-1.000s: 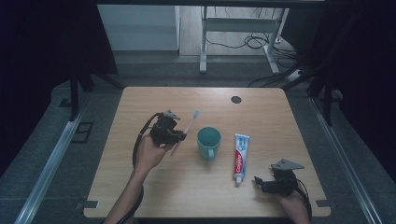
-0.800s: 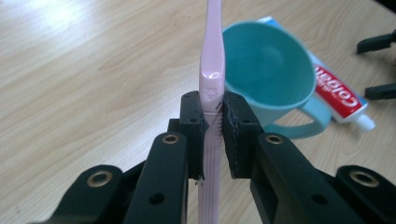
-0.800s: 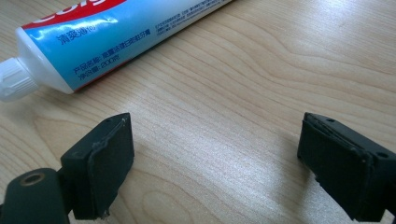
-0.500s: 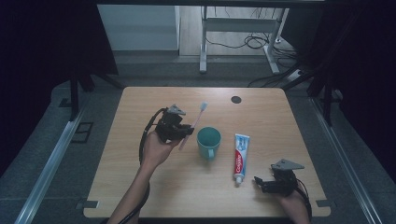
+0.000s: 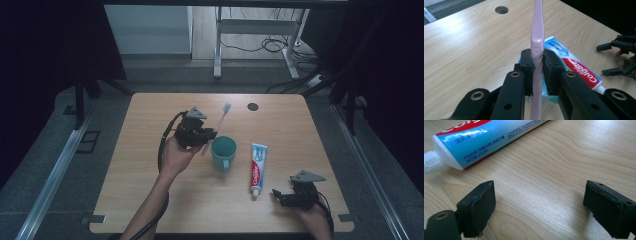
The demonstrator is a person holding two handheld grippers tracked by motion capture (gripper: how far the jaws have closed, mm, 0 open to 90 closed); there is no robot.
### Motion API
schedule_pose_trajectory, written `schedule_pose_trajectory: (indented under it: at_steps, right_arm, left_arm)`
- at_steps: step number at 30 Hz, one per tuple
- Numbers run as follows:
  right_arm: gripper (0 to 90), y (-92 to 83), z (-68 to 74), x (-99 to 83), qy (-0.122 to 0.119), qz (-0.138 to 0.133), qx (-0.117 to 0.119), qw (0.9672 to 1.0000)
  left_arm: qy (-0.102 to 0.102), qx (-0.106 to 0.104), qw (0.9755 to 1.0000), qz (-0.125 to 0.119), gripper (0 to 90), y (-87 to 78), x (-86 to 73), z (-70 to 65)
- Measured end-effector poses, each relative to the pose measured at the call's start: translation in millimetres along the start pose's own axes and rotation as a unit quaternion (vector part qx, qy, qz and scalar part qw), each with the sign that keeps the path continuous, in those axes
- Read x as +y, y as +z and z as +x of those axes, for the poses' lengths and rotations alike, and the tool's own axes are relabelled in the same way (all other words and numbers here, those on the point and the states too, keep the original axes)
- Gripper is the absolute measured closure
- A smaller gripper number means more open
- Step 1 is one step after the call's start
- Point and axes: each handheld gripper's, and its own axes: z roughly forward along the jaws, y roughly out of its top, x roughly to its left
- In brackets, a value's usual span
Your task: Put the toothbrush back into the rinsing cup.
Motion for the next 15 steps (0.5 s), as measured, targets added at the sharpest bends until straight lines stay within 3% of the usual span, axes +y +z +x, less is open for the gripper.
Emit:
schedule_pose_trajectory:
  at_steps: [15]
  right_arm:
    - [10.3,-0.1,0.1,0.0,0.001,0.000,0.001,1.0000]
  left_arm:
    - [0.006,0.006,0.9993,-0.035,79.3,17.8,11.4,-7.6]
